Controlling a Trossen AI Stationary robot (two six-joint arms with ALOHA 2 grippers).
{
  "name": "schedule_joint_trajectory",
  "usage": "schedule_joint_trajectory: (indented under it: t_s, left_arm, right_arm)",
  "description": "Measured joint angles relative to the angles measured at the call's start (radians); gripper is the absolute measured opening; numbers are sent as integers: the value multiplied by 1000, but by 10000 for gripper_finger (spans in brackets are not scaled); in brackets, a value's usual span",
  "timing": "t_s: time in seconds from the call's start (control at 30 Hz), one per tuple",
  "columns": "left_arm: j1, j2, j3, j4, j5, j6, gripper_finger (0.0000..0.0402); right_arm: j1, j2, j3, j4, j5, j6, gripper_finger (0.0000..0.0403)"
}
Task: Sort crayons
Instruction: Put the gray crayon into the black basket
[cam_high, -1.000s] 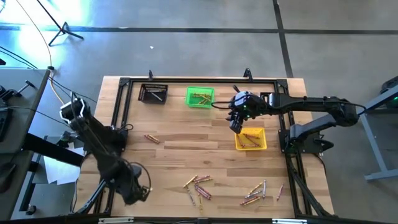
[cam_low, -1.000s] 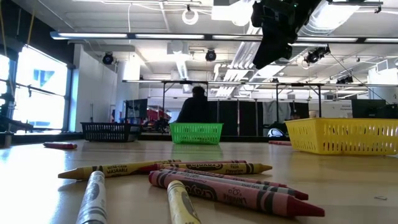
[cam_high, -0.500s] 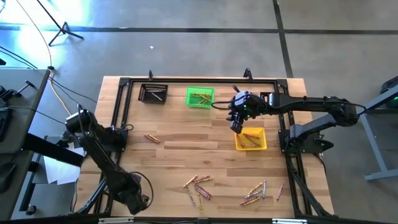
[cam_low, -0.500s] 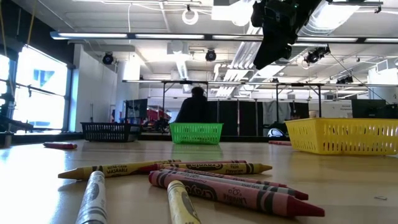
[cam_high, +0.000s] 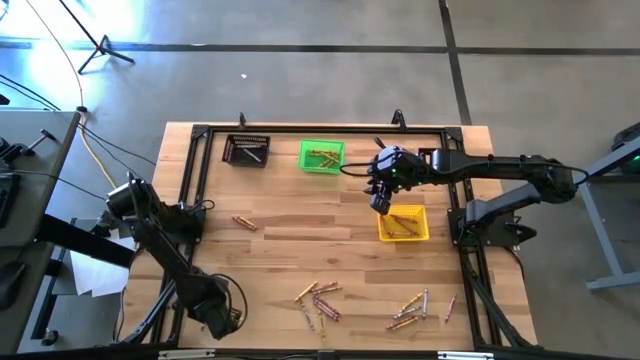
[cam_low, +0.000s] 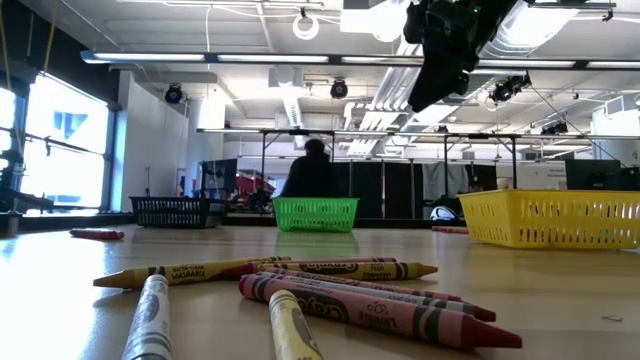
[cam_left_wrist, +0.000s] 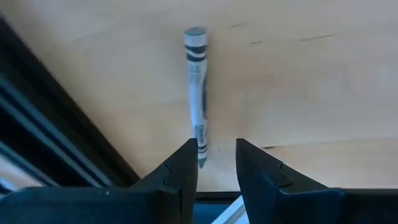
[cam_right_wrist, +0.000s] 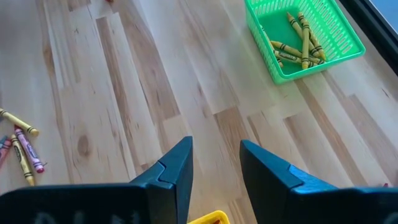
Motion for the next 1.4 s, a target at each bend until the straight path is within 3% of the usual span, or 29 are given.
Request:
schedule_joint_trajectory:
  t_s: [0.4, 0.67, 0.87, 1.0, 1.1, 1.4]
  left_arm:
    - [16, -4, -80, 95, 12, 8, 91]
    - [61, -3, -82, 104, 30, 87, 9]
    - [80, -14, -82, 98, 20, 93, 8]
    - [112, -70, -83, 92, -76, 136, 3]
    - [148, -130, -83, 78, -203, 206, 2]
    - [424, -325, -82, -47, -740, 644, 1]
  right_arm:
    - [0, 0, 0, -16, 0, 0, 116]
    - [0, 0, 0, -16, 3, -16, 116]
    - [0, 0, 0, -16, 2, -26, 116]
    - [0, 0, 0, -16, 2, -26, 116]
    - [0, 0, 0, -16, 2, -26, 116]
    - [-1, 0, 0, -4, 11, 4, 116]
